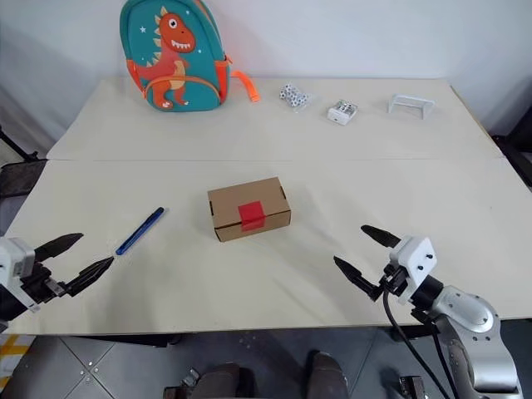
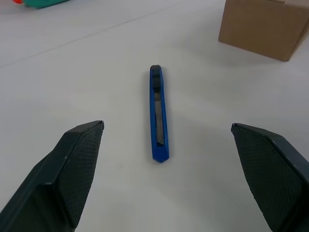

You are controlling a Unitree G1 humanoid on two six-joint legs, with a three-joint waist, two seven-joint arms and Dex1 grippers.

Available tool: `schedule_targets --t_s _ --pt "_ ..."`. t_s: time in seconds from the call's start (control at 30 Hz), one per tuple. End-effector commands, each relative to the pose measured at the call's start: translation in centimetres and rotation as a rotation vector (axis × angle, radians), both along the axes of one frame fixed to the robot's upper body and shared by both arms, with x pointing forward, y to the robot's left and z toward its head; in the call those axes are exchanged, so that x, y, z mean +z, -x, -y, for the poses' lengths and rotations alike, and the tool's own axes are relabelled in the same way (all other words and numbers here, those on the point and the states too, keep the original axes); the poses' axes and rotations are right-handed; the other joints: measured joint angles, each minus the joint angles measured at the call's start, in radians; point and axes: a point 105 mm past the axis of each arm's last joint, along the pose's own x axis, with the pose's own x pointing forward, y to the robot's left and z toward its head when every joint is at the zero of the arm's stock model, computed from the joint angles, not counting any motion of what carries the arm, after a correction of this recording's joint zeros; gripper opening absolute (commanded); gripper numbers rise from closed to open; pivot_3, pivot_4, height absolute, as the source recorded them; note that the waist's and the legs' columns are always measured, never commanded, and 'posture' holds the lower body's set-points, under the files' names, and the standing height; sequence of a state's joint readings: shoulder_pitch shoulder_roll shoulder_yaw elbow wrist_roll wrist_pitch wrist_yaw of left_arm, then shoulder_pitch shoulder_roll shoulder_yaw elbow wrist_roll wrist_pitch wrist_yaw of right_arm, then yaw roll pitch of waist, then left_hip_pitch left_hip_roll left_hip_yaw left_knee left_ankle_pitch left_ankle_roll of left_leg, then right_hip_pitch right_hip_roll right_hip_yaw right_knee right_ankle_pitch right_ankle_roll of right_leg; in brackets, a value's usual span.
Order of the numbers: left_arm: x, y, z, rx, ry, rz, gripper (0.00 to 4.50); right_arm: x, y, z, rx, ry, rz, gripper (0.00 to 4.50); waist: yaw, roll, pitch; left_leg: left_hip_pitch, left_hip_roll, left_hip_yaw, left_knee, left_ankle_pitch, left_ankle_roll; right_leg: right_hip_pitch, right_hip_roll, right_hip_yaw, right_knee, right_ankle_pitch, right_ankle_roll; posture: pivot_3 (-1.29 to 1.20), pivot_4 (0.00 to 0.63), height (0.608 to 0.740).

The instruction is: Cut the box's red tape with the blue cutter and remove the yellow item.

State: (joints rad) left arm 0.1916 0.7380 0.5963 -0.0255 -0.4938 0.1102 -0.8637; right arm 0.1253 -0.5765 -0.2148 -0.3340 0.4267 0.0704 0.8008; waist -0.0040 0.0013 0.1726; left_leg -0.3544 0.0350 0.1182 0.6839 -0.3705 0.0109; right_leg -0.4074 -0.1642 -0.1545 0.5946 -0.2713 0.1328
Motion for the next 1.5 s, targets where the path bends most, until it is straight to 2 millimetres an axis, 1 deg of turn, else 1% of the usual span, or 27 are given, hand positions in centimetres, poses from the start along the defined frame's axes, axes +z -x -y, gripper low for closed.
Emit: schedule_targets --t_s 0.03,0.07,0.13,0.17,0.2,0.23,0.27,0.3,0.4,0.43,0.47,0.5,0.53,0.57,0.63,0.67,0.73,0.77,0.8,0.83,0.87,0.93,1.1,1.17,1.23,1.33,1.5 --pt "1.1 -0.5 0.5 -0.014 0.036 0.027 4.48 0.8 0.3 -0.5 0.012 -0.008 0.023 4.5 0.0 0.0 0.0 0.0 0.0 0.0 0.0 0.0 0.0 0.0 0.0 0.0 0.0 0.0 0.0 0.0 0.15 0.74" --pt "1.2 -0.6 0.9 -0.038 0.06 0.022 4.48 0.8 0.3 -0.7 0.02 -0.012 0.013 4.5 0.0 0.0 0.0 0.0 0.0 0.0 0.0 0.0 0.0 0.0 0.0 0.0 0.0 0.0 0.0 0.0 0.15 0.74" --pt "1.6 -1.5 2.1 -0.106 0.084 0.006 4.48 0.6 0.8 -1.8 0.071 -0.024 -0.025 4.5 0.003 0.0 0.0 0.0 0.0 0.0 0.0 0.0 0.0 0.0 0.0 0.0 0.001 0.0 0.0 0.0 0.15 0.74" --pt "1.8 -2.2 2.6 -0.124 0.087 -0.01 4.5 0.5 1.2 -2.4 0.108 -0.021 -0.048 4.11 0.005 0.0 0.0 0.0 0.0 0.0 0.0 0.0 0.0 0.0 0.0 0.0 0.001 0.0 0.0 0.0 0.15 0.74" --pt "2.1 -3.0 3.2 -0.145 0.09 -0.001 4.5 0.3 1.6 -3.0 0.139 -0.009 -0.07 3.84 0.007 0.0 0.0 0.0 0.0 -0.001 0.001 0.0 0.0 0.0 0.0 0.0 0.002 0.0 0.0 0.0 0.15 0.74" --pt "2.6 -3.8 3.7 -0.17 0.081 0.019 4.32 0.1 1.8 -3.5 0.159 0.006 -0.092 3.55 0.009 0.0 0.0 0.0 0.0 -0.001 0.001 0.0 0.0 0.0 0.0 0.0 0.002 0.0 0.0 0.0 0.15 0.74" --pt "2.9 -4.5 4.4 -0.202 0.081 0.026 4.12 0.0 2.1 -3.9 0.179 0.018 -0.107 3.25 0.009 -0.001 0.0 0.0 0.0 -0.001 0.001 0.0 0.0 0.0 0.0 0.0 0.002 0.0 0.0 0.0 0.15 0.74" --pt "3.3 -5.7 5.3 -0.238 0.058 0.044 3.9 -0.2 2.2 -4.4 0.191 0.028 -0.119 2.87 0.011 -0.001 -0.001 0.0 -0.001 -0.001 0.001 0.0 0.0 0.0 0.0 0.0 0.002 0.0 0.0 0.0 0.15 0.74" --pt "4.2 -9.0 7.7 -0.309 0.031 0.069 3.01 -0.9 2.2 -6.1 0.228 0.054 -0.142 1.81 0.009 -0.003 -0.002 0.0 -0.001 -0.001 0.002 0.0 0.0 0.0 0.0 0.0 0.002 0.0 0.0 0.0 0.15 0.74" --pt "4.4 -9.7 8.1 -0.321 0.022 0.076 2.71 -1.0 2.1 -6.3 0.233 0.067 -0.144 1.47 0.006 -0.003 -0.002 0.0 -0.002 -0.001 0.002 0.0 0.0 0.0 0.0 0.0 0.002 0.0 0.0 0.0 0.15 0.74" --pt "4.6 -10.4 8.5 -0.325 0.021 0.08 2.39 -1.2 1.9 -6.6 0.231 0.073 -0.143 1.09 0.002 -0.003 -0.002 0.0 -0.002 0.0 0.002 0.001 0.0 0.0 0.0 0.0 0.002 0.0 0.0 0.0 0.15 0.74" --pt "4.9 -11.7 9.3 -0.338 0.001 0.097 2.14 -1.5 1.3 -7.1 0.219 0.076 -0.143 0.79 0.0 -0.003 -0.002 0.0 -0.002 0.001 0.002 0.001 -0.001 0.0 0.0 0.0 0.002 0.0 0.0 0.0 0.15 0.74" --pt "5.2 -12.6 9.9 -0.35 -0.014 0.107 1.77 -1.6 0.9 -7.5 0.21 0.078 -0.142 0.37 -0.002 -0.004 -0.002 0.0 -0.002 0.001 0.002 0.0 -0.001 0.0 0.0 -0.001 0.002 0.0 0.0 0.0 0.15 0.74" --pt "5.7 -13.9 11.1 -0.37 -0.027 0.121 1.46 -1.9 0.2 -8.0 0.198 0.081 -0.138 0.06 -0.003 -0.004 -0.002 0.0 -0.002 0.001 0.002 0.001 -0.001 -0.001 0.0 -0.001 0.002 0.0 0.001 0.0 0.15 0.74" --pt "6.7 -16.4 12.5 -0.347 -0.053 0.151 0.86 -2.5 -0.5 -8.6 0.184 0.087 -0.149 0.0 0.0 -0.006 -0.002 -0.001 -0.002 0.001 0.002 0.001 -0.001 0.0 0.0 -0.002 0.002 0.0 0.001 0.0 0.15 0.74" --pt "7.1 -17.2 13.0 -0.341 -0.06 0.158 0.54 -2.7 -0.7 -8.8 0.183 0.094 -0.153 0.0 0.003 -0.006 -0.002 -0.002 -0.002 0.001 0.003 0.001 -0.001 0.0 0.0 -0.003 0.002 0.0 0.001 0.0 0.15 0.74" --pt "7.4 -18.6 13.4 -0.302 -0.079 0.163 0.02 -3.2 -0.9 -9.4 0.186 0.106 -0.157 0.0 0.002 -0.007 -0.002 -0.003 -0.002 0.0 0.004 0.001 -0.001 -0.001 0.0 -0.003 0.001 0.001 0.001 0.0 0.15 0.74" --pt "7.6 -19.3 13.7 -0.275 -0.08 0.17 0.02 -3.4 -1.2 -9.8 0.183 0.109 -0.154 0.0 0.002 -0.007 -0.002 -0.003 -0.002 0.0 0.004 0.001 -0.001 -0.001 0.0 -0.003 0.001 0.001 0.002 0.0 0.15 0.74" --pt "7.5 -19.9 14.3 -0.264 -0.074 0.16 0.02 -3.4 -2.0 -10.0 0.147 0.104 -0.149 0.0 -0.001 -0.007 -0.002 -0.003 -0.002 0.0 0.003 0.001 0.0 -0.001 0.0 -0.003 0.001 0.001 0.002 0.0 0.15 0.74" --pt "7.0 -20.1 15.3 -0.294 -0.094 0.148 0.02 -3.2 -3.0 -10.3 0.111 0.095 -0.147 0.0 -0.004 -0.007 -0.002 -0.003 -0.003 0.0 0.003 0.001 0.0 -0.001 0.0 -0.004 0.001 0.001 0.002 0.0 0.15 0.74" --pt "6.3 -20.1 16.4 -0.332 -0.105 0.118 0.02 -3.0 -3.9 -10.5 0.081 0.095 -0.143 0.0 -0.006 -0.007 -0.002 -0.003 -0.003 0.0 0.002 0.001 0.0 -0.001 0.0 -0.004 0.0 0.001 0.002 0.0 0.15 0.74" --pt "5.4 -20.1 17.4 -0.376 -0.113 0.084 0.02 -2.7 -4.8 -10.9 0.056 0.083 -0.143 0.0 -0.009 -0.007 -0.002 -0.003 -0.003 0.001 0.002 0.001 0.0 -0.001 0.0 -0.004 0.0 0.001 0.002 0.0 0.15 0.74" --pt "3.5 -19.7 18.7 -0.446 -0.125 0.001 0.02 -2.7 -5.4 -12.6 0.086 0.071 -0.173 0.0 -0.023 -0.007 -0.002 -0.003 -0.002 -0.001 0.002 0.001 0.0 -0.001 0.0 -0.004 0.002 0.001 0.002 0.0 0.15 0.74" --pt "3.3 -19.5 18.7 -0.465 -0.104 -0.033 0.02 -2.8 -5.5 -13.1 0.089 0.066 -0.196 0.0 -0.024 -0.007 -0.002 -0.003 -0.002 -0.001 0.002 0.001 0.0 -0.001 0.0 -0.004 0.002 0.001 0.002 0.0 0.15 0.74" --pt "3.2 -19.1 18.8 -0.506 -0.077 -0.062 0.02 -3.1 -5.6 -13.1 0.084 0.074 -0.22 0.0 -0.024 -0.007 -0.002 -0.003 -0.002 -0.001 0.002 0.001 0.0 -0.001 0.0 -0.004 0.002 0.001 0.002 0.0 0.15 0.74" --pt "2.8 -17.9 18.7 -0.59 -0.058 -0.114 0.02 -3.4 -5.9 -12.5 0.057 0.093 -0.236 0.0 -0.025 -0.007 -0.002 -0.003 -0.002 -0.001 0.002 0.001 0.0 -0.001 0.0 -0.004 0.002 0.001 0.002 0.0 0.15 0.74" --pt "2.5 -16.0 17.7 -0.67 -0.031 -0.2 0.02 -2.8 -6.4 -11.5 0.032 0.097 -0.219 0.0 -0.029 -0.007 -0.002 -0.002 -0.002 -0.001 0.002 0.001 0.0 -0.001 0.0 -0.004 0.003 0.001 0.002 0.0 0.15 0.74"
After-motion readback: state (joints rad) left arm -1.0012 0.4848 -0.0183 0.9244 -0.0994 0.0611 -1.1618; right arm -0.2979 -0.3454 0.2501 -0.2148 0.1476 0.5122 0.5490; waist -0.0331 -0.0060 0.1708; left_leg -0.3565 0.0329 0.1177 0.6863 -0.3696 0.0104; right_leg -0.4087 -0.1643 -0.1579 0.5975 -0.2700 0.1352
